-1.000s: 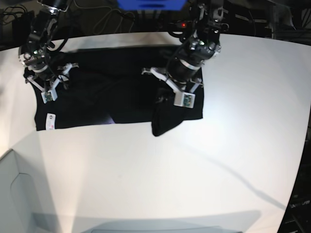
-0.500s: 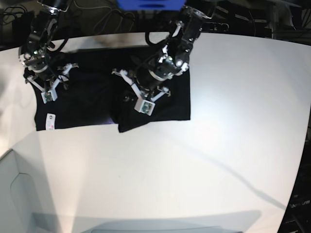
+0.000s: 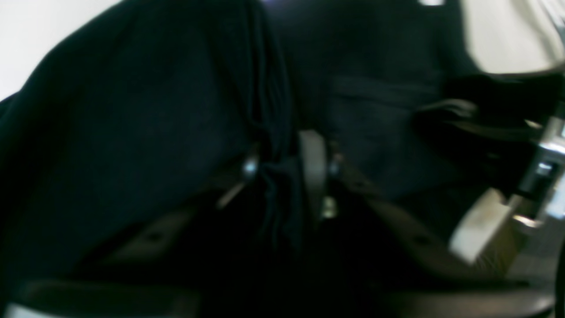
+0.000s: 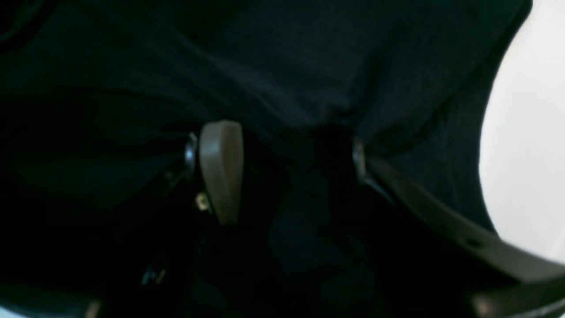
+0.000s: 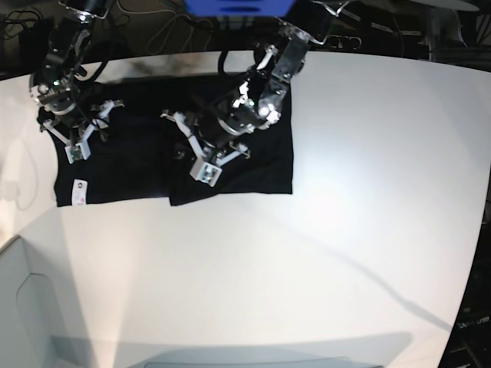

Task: Fold the T-shirt properly
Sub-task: 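Grasp the shirt's end with the left gripper and fold it toward the right gripper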

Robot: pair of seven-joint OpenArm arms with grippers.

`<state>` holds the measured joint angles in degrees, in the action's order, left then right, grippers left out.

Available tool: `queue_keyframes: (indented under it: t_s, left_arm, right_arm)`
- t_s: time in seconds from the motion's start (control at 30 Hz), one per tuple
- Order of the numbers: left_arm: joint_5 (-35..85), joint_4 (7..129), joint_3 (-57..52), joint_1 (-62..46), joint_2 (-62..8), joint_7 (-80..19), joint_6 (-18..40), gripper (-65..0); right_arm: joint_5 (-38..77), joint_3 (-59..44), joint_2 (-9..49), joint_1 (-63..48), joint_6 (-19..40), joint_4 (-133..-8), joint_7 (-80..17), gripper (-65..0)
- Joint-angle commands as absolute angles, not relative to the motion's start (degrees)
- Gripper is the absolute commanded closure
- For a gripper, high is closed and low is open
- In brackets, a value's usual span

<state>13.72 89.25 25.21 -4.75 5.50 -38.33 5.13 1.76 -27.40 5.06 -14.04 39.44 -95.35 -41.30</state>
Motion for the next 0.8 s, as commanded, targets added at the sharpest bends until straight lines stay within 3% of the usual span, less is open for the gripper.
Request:
queue_keyframes:
  t_s: [0.0, 0.1, 0.17, 0.33, 0.5, 0.63, 0.77]
  left_arm:
    - [14.2, 90.7, 25.8, -4.3, 6.1, -37.1, 5.5, -20.4]
    - [14.1, 92.4, 26.6, -4.3, 6.0, -37.1, 5.5, -32.5]
    - [13.8, 93.9, 26.5, -4.5, 5.9, -37.1, 5.5, -35.5]
    - [14.3, 102.5, 25.9, -6.2, 0.1, -37.0, 5.5, -35.6]
    - [14.3, 109.5, 16.2, -10.1, -3.3, -37.0, 5.5, -35.6]
    - [14.3, 108.0, 10.0, -11.2, -3.3, -37.1, 5.6, -35.6]
    - [14.4, 101.5, 10.8, -10.9, -3.3, -37.1, 5.9, -34.1]
  right_arm:
    - [-0.1, -27.3, 5.4, -14.4, 40.0, -95.3, -43.8, -31.3]
    - [-0.1, -27.3, 5.4, -13.4, 40.0, -95.3, -43.9, -31.3]
    - [-0.1, -27.3, 5.4, -13.2, 40.0, -95.3, -43.9, -31.3]
    - [-0.1, -27.3, 5.4, -13.1, 40.0, -95.3, -43.9, -31.3]
    - [-0.1, -27.3, 5.3, -12.4, 40.0, -95.3, -43.9, -31.3]
    - [-0.1, -27.3, 5.3, -12.4, 40.0, -95.3, -43.9, -31.3]
    - [0.0, -27.3, 5.2, -11.7, 40.0, -95.3, -43.9, -31.3]
